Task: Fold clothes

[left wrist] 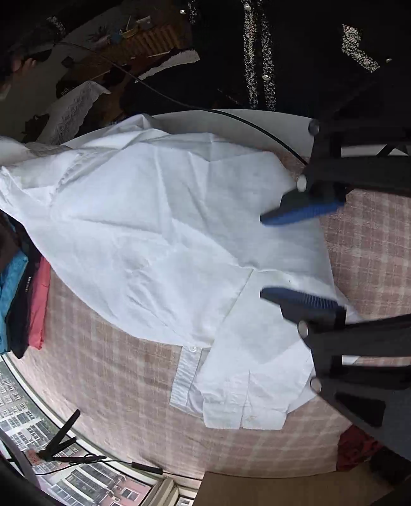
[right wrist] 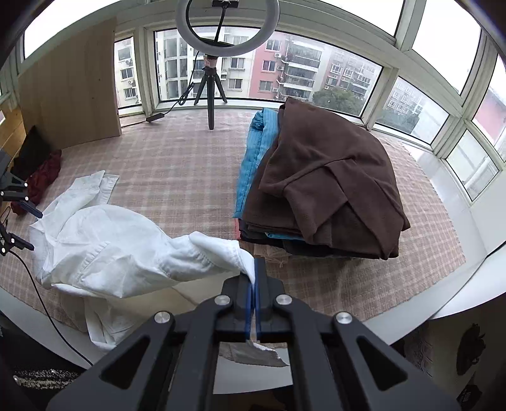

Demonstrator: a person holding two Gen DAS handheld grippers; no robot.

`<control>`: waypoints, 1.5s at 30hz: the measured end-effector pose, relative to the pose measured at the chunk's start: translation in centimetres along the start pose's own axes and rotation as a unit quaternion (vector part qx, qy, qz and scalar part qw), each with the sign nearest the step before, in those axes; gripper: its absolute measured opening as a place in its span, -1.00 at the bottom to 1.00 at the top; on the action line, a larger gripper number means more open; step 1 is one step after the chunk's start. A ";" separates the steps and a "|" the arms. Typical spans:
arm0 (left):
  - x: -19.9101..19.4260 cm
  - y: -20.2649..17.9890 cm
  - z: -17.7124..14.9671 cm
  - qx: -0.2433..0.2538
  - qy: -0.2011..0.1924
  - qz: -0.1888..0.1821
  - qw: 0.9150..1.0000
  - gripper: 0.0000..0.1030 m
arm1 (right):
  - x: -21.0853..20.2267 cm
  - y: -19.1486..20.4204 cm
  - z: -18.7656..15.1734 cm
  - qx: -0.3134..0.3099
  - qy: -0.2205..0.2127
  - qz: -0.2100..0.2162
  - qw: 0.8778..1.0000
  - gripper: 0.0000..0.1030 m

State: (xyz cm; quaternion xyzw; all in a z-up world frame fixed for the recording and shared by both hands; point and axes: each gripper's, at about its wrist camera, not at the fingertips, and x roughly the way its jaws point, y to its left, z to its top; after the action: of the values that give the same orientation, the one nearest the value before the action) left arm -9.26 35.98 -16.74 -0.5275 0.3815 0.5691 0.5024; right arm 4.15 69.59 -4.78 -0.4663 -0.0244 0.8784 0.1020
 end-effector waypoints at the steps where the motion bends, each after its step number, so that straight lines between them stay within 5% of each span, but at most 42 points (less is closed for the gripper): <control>1: 0.5 0.2 -0.2 -0.015 0.004 -0.007 1.000 -0.99 | -0.2 0.1 0.1 0.002 -0.001 -0.004 1.000 -0.98; 3: -0.1 0.5 -0.4 -0.030 -0.006 -0.006 1.000 -1.00 | -0.5 0.1 0.2 0.008 -0.004 -0.008 1.000 -0.98; 6: -5.4 2.8 0.0 -0.049 -0.046 0.078 0.995 -1.00 | -1.1 -0.2 0.6 0.030 -0.011 -0.001 0.999 -0.98; 8: -11.7 4.9 0.3 -0.069 -0.091 0.173 0.978 -1.00 | -1.4 -0.4 0.9 0.041 -0.016 0.003 0.999 -0.98; 11: -21.3 6.0 -0.2 -0.101 -0.174 0.261 0.944 -1.00 | -2.2 -0.8 1.4 0.060 -0.026 0.026 0.998 -0.98; 14: -23.3 3.0 -0.9 -0.089 -0.220 0.319 0.918 -1.00 | -3.2 -0.7 2.2 0.067 -0.042 0.057 0.995 -0.98; 17: -16.4 0.4 -1.0 -0.099 -0.216 0.245 0.940 -1.00 | -3.4 -0.4 2.7 0.046 -0.045 0.043 0.997 -0.98; 20: -5.6 -3.4 0.4 -0.091 -0.166 0.182 0.965 -1.00 | -2.7 -1.7 3.0 0.048 -0.039 0.041 0.997 -0.98; 24: 1.9 -6.6 2.1 -0.110 -0.133 0.135 0.976 -1.00 | -1.8 -4.6 3.7 0.058 -0.032 0.059 0.996 -0.98; 30: 1.8 -6.4 2.4 -0.196 -0.168 0.102 0.961 -0.82 | -1.1 -6.8 4.6 0.022 -0.029 0.080 0.996 -0.98; 34: -0.7 -9.4 1.3 -0.203 -0.200 0.120 0.951 -0.37 | 0.3 -7.6 5.4 0.001 -0.024 0.095 0.995 -0.98; 38: -1.3 -12.2 0.9 -0.205 -0.223 0.113 0.946 -0.25 | 1.0 -7.8 5.8 -0.016 -0.025 0.114 0.993 -0.98; 41: 0.9 -13.1 1.9 -0.196 -0.193 0.158 0.948 -0.19 | 1.4 -7.6 6.0 -0.031 -0.027 0.121 0.992 -0.98; 45: 1.2 -12.9 2.1 -0.205 -0.186 0.236 0.932 -0.20 | 1.8 -7.4 6.1 -0.044 -0.023 0.130 0.990 -0.98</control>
State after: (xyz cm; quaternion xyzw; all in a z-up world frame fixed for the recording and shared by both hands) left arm 2.90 40.82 -16.38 -0.3986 0.2700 0.8248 0.2965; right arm -0.76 77.51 -1.79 -0.4489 -0.0043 0.8929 -0.0345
